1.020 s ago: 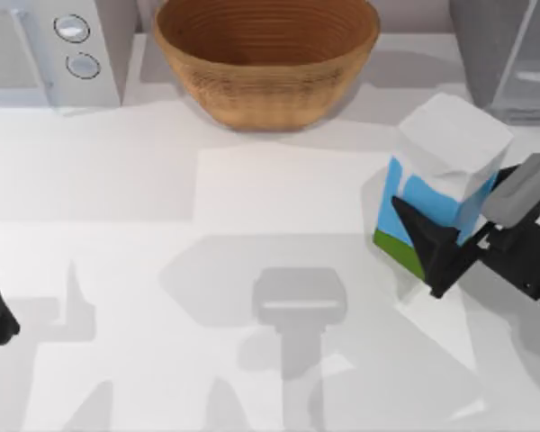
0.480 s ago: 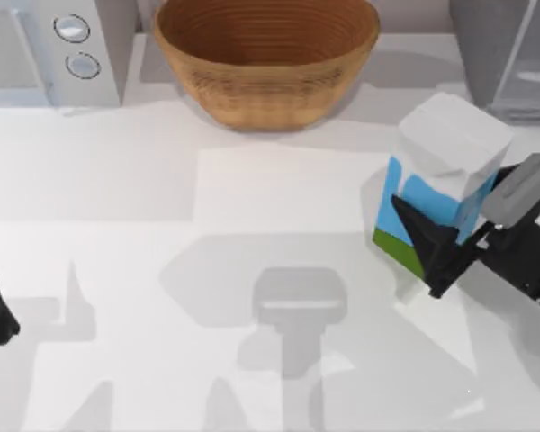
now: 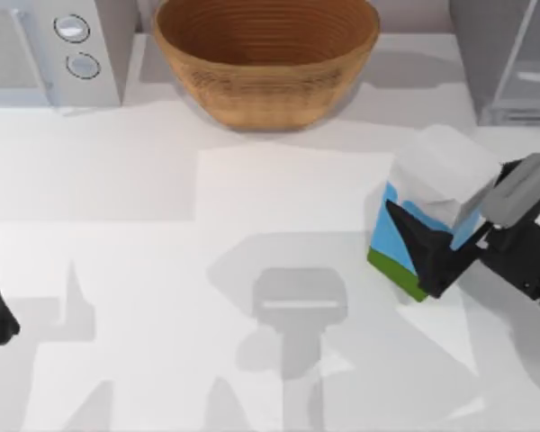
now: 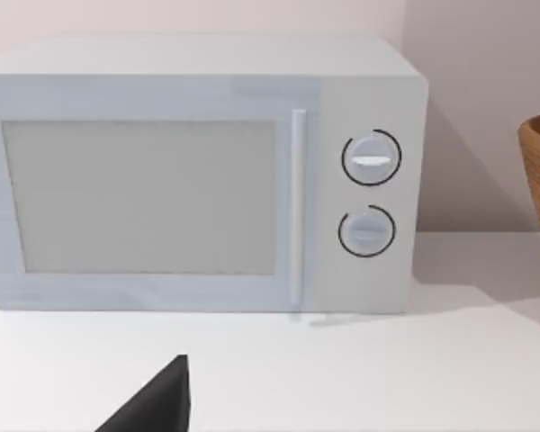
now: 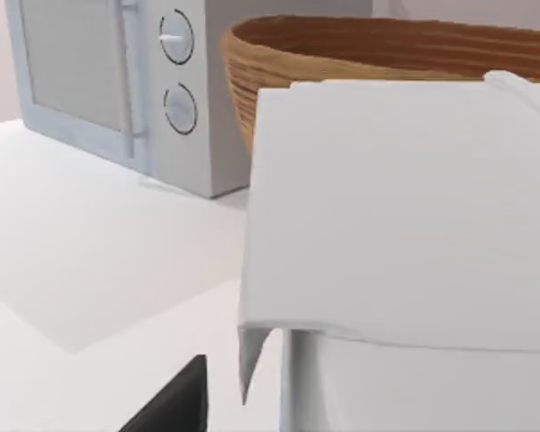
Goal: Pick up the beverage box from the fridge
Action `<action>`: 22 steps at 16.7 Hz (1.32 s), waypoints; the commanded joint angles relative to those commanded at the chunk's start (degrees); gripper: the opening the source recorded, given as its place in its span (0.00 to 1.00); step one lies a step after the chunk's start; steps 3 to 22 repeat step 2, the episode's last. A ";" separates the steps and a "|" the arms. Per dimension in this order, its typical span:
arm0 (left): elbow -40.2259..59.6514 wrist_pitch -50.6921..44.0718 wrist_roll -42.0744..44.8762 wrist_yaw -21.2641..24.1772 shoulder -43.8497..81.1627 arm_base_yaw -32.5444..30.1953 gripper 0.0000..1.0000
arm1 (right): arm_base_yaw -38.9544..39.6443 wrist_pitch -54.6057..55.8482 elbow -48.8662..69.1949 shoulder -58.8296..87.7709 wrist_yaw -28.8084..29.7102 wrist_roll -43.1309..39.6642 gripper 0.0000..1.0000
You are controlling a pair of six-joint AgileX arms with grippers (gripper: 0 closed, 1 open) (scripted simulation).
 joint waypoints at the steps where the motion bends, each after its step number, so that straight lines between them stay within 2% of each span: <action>1: 0.00 0.00 0.00 0.00 0.00 0.00 1.00 | 0.00 0.00 0.00 0.00 0.00 0.00 1.00; 22: 0.00 0.00 0.00 0.00 0.00 0.00 1.00 | 0.00 0.00 0.00 0.00 0.00 0.00 1.00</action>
